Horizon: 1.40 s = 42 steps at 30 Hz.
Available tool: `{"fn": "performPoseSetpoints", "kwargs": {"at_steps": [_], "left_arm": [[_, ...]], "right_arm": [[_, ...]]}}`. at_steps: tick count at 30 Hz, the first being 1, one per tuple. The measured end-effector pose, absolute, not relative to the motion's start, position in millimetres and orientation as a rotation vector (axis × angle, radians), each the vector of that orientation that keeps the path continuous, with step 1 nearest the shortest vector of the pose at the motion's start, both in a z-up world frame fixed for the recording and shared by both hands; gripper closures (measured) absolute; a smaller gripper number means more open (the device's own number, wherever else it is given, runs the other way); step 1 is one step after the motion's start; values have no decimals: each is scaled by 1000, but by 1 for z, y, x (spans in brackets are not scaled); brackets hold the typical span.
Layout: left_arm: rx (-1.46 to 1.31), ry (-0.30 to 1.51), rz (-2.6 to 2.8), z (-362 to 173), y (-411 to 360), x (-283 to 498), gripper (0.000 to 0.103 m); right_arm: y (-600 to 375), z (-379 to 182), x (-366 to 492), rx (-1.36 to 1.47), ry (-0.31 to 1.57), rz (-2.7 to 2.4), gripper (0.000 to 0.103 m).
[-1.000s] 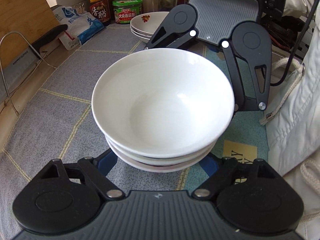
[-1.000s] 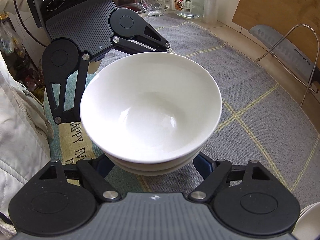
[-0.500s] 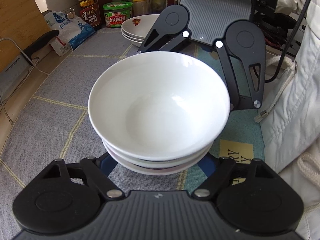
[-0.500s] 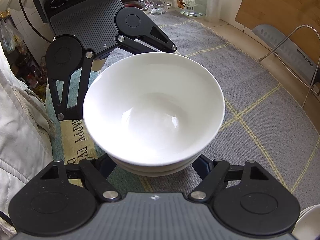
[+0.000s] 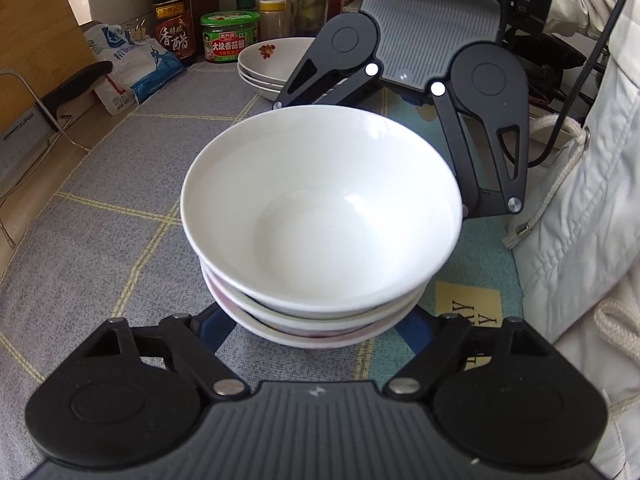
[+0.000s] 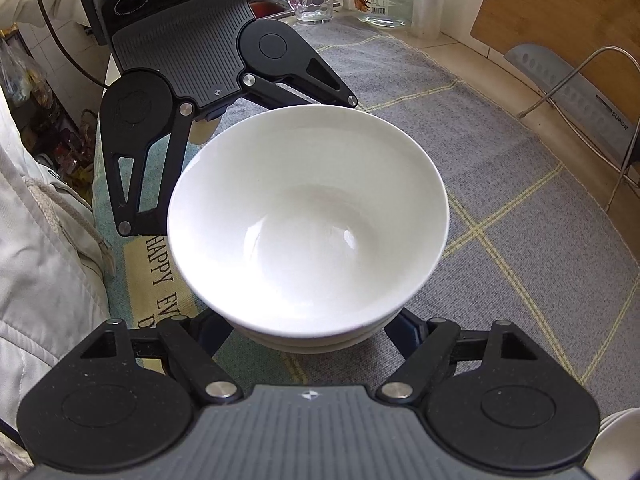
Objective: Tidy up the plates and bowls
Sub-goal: 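Lift and carry the bowl stack with both tools onto the plate stack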
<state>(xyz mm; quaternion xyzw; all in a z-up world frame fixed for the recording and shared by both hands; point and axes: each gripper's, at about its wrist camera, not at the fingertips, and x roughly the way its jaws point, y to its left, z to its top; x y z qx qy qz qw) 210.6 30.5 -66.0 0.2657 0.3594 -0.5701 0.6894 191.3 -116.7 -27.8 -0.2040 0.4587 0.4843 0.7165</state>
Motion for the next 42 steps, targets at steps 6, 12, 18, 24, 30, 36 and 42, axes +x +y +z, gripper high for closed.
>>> {"fn": "performPoseSetpoints", "kwargs": {"at_steps": [6, 12, 18, 24, 30, 36, 42], "left_arm": [[597, 820, -1291, -64, 31, 213, 18], [580, 825, -1295, -65, 30, 216, 19], [570, 832, -1282, -63, 30, 216, 19], [574, 813, -1250, -54, 25, 209, 19], [586, 808, -1221, -46, 9, 204, 19], [598, 791, -1199, -36, -22, 203, 19], [615, 753, -1205, -27, -67, 209, 19]], "right_arm": [[-117, -25, 190, -462, 1018, 1079, 18], [-118, -24, 191, -442, 1013, 1074, 18], [-119, -21, 188, -444, 999, 1069, 18], [-124, -10, 184, -462, 963, 1068, 18], [-141, -1, 180, -475, 934, 1079, 18], [-177, 9, 182, -484, 905, 1075, 18], [-227, 20, 185, -501, 889, 1047, 18]]}}
